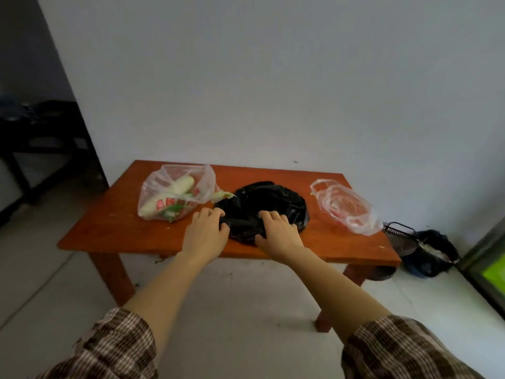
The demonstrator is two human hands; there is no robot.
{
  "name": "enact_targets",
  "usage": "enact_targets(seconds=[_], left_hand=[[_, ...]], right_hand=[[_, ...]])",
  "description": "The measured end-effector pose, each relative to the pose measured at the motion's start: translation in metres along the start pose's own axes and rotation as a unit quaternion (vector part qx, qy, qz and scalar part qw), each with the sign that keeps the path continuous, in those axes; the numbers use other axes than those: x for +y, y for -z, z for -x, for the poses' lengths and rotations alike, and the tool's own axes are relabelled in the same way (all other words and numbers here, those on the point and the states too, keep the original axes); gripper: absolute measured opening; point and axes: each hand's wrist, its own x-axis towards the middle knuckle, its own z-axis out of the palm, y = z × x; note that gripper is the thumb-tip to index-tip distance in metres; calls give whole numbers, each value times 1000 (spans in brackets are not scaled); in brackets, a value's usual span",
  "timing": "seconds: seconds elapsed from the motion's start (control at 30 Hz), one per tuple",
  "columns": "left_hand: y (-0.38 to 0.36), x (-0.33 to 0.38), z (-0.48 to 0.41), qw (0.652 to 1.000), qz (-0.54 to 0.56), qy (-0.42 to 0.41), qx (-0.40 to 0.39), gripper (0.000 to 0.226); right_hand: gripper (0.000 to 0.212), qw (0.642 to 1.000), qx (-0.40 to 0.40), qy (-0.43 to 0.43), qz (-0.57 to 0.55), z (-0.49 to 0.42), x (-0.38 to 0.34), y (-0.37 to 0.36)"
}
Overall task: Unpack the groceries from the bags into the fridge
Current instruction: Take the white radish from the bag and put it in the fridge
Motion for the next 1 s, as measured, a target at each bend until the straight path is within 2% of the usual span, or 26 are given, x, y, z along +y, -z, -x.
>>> enact_targets(seconds=[0.4,0.6,0.67,0.77,0.9,1.0], left_hand=[[2,-151,-178,996,-52,53,-43,36],[-9,-214,-251,996,-47,27,-68,34],[-16,-237,-279,994,-61,1,-89,37],[-28,-270,-321,975,-153,-76,-142,46],[-42,-301,-366,916,-223,-244,-228,57],[-51,-324,-395,873,-274,-302,-268,60]], right_hand=[[60,998,-53,27,-4,-229,-75,-43],[53,996,-74,28,-29,-310,-111,-76],[51,996,-77,23,-29,-339,-123,-85],[50,998,-69,-4,-10,-382,-138,-95],[43,996,-66,-38,53,-435,-156,-106],[42,985,-123,-25,117,-463,-160,-119]])
